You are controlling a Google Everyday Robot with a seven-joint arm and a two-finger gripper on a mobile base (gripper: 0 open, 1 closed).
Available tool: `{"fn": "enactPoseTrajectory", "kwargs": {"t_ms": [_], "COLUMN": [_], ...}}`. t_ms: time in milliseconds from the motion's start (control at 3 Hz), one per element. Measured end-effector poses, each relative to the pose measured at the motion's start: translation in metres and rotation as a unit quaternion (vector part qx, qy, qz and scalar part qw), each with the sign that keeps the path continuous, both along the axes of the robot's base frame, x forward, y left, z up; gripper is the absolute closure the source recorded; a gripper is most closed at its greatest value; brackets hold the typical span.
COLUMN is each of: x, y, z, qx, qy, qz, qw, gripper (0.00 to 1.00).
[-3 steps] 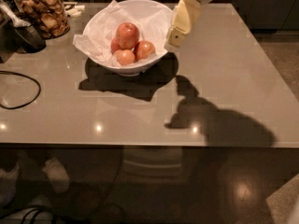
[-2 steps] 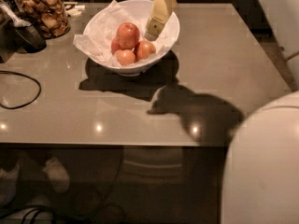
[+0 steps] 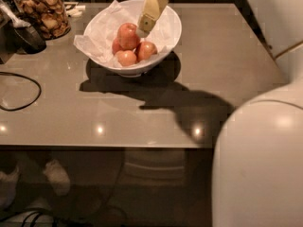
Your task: Pick apple from white bowl
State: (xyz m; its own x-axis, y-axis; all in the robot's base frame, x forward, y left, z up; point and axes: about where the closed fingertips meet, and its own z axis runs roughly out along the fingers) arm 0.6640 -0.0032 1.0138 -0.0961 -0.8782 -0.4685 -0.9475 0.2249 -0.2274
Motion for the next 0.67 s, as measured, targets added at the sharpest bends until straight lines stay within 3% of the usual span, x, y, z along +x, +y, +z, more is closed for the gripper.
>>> {"fn": "enactPoseTrajectory", "kwargs": {"t_ms": [667], "x": [0.027], "y": [0.026], "z": [-0.010], "qx": [0.011], "qy": [0.011], "qz": [-0.006], "qw": [0.9999], "gripper": [0.00]}}
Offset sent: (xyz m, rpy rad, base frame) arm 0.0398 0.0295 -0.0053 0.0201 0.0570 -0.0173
